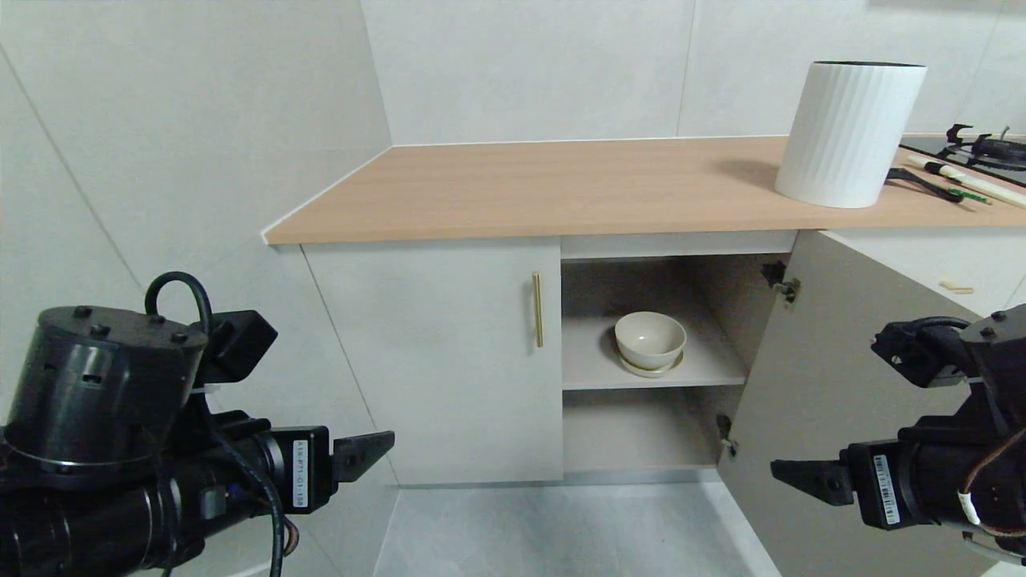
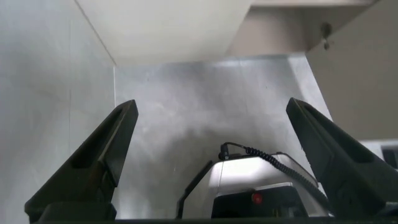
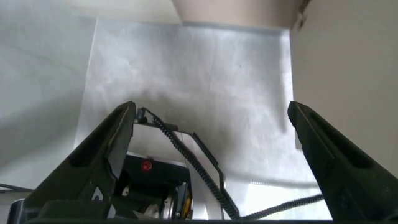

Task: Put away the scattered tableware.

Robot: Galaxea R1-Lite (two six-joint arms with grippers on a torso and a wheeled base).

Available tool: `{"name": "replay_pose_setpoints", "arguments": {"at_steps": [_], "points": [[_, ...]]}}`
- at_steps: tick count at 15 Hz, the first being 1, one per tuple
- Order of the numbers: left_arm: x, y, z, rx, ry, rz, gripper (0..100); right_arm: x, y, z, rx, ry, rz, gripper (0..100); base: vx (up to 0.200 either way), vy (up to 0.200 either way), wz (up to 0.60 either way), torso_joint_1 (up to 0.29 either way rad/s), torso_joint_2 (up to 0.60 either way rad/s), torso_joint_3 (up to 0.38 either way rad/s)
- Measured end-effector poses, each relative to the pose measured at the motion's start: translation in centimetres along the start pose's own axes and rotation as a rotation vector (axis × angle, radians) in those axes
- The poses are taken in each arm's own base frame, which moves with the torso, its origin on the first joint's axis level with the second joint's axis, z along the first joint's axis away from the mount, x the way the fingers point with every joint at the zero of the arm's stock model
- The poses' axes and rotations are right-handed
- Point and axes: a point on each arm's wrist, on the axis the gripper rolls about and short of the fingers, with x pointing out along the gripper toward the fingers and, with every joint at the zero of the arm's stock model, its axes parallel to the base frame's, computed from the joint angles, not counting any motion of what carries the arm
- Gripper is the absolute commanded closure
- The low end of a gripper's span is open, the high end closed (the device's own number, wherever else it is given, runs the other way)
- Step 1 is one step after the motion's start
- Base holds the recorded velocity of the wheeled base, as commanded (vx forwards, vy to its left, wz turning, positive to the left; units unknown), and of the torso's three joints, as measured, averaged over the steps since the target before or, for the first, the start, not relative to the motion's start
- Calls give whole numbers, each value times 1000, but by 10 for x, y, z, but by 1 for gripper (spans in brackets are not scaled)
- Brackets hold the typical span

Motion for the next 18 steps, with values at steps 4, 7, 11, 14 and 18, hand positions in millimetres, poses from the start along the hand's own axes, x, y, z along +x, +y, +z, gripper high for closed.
{"name": "replay_pose_setpoints", "arguments": {"at_steps": [4,7,11,14,18], "points": [[1,0,0,1,3,2,0,1,0,-1,-2,4,-2,0,-50,0,0,1,2,-1],[1,0,-1,3,5,3,0,0,-1,-1,-3,3,-2,0,0,0,0,0,0,0],[2,1,-3,46,11,7,0,-3,-2,-2,-5,13,-7,0,0,0,0,0,0,0],[2,2,-5,65,13,13,0,-8,-4,-5,-27,32,-14,0,0,-133,0,2,3,0],[1,2,-5,65,10,11,0,-18,-11,-15,-94,111,-39,0,0,-200,0,7,4,4]]}}
